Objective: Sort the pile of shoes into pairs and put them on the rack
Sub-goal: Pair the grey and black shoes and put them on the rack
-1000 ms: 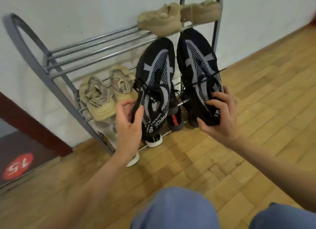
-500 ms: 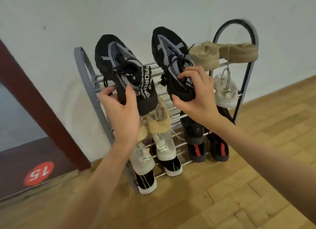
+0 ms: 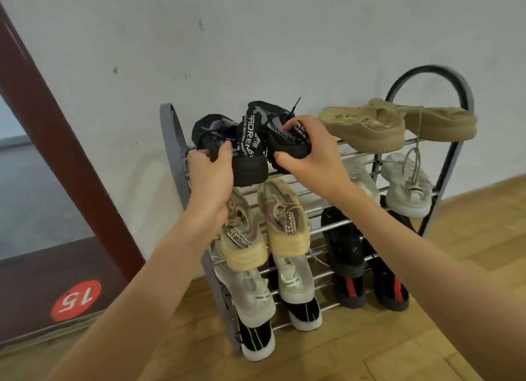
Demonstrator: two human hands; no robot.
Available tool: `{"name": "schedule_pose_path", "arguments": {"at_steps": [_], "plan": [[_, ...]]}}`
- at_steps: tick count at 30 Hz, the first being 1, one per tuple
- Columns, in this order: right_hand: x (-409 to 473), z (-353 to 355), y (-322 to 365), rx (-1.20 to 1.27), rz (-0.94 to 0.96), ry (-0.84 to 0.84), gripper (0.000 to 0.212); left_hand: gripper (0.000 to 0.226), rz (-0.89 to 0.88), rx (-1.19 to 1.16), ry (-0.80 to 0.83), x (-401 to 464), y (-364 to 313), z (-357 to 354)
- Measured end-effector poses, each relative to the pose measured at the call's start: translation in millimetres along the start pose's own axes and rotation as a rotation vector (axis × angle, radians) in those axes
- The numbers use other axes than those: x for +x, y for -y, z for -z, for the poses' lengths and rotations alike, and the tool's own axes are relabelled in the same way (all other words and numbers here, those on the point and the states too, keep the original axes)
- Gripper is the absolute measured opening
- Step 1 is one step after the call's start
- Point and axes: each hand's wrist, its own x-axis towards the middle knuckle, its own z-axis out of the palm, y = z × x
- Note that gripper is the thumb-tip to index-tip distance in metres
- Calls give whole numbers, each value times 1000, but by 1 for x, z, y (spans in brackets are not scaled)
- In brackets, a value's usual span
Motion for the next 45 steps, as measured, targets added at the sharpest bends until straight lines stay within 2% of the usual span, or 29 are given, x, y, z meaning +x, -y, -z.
{"name": "schedule_pose_path", "arguments": {"at_steps": [5,9,13,17,20,22,24,27,32,35,38,42,45], "plan": [[0,-11,-10,-3,-23,69,41,33,126,-80,96,3,-11,8],[3,-9,-11,-21,-34,135,61,25,165,-136,98,0,-19,11],[-2,-2,-15,-15,-11,192,69,38,158,-59,88,-3,-18,7],[-16,2,-21,-70,-2,185,82,59,74,151,113,-9,-9,0],[-23,5,-24,-136,5,105,80,87,-56,388,81,-13,-3,0],[-24,8,-24,-147,3,115,81,98,-186,555,96,-12,1,2],[-23,10,-25,-125,-9,129,82,94,-274,710,162,-13,5,6],[-19,9,-26,-119,-10,114,74,74,-321,856,185,-11,8,10],[-10,5,-27,-106,-19,137,65,48,-311,788,230,-4,2,14],[-3,2,-25,-128,-7,167,69,45,-335,763,232,-1,-1,16],[-6,0,-27,-156,3,179,73,49,-331,748,231,-1,3,17],[-18,11,-32,-165,83,225,68,77,-331,764,161,-6,8,12],[-24,38,-38,-249,177,63,53,76,-503,819,-9,-35,4,-6]]}}
